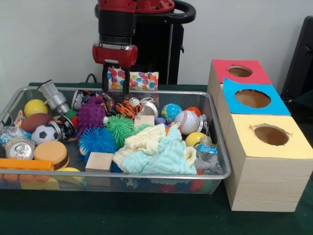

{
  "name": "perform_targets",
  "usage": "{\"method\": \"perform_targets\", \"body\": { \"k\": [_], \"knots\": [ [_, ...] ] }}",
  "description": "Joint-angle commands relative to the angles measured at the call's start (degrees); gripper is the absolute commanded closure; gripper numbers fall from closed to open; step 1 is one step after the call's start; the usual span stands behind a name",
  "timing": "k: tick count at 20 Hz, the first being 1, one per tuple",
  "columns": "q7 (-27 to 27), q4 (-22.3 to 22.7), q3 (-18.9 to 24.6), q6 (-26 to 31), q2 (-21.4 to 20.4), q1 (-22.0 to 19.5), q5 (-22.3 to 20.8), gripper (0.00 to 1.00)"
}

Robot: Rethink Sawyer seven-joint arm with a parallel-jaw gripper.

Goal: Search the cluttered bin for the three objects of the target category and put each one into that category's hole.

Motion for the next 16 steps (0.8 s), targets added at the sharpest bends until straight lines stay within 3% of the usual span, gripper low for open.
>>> {"method": "perform_targets", "body": {
  "k": [1, 8, 16],
  "knots": [
    [4.57, -3.37, 4.48, 5.04, 0.2, 1.58, 2.97, 0.0],
    [7.96, -2.79, 1.83, 3.67, 2.08, 5.05, 7.3, 0.0],
    [9.81, -3.29, 0.02, 1.72, 5.31, 5.63, 12.6, 0.0]
  ]
}}
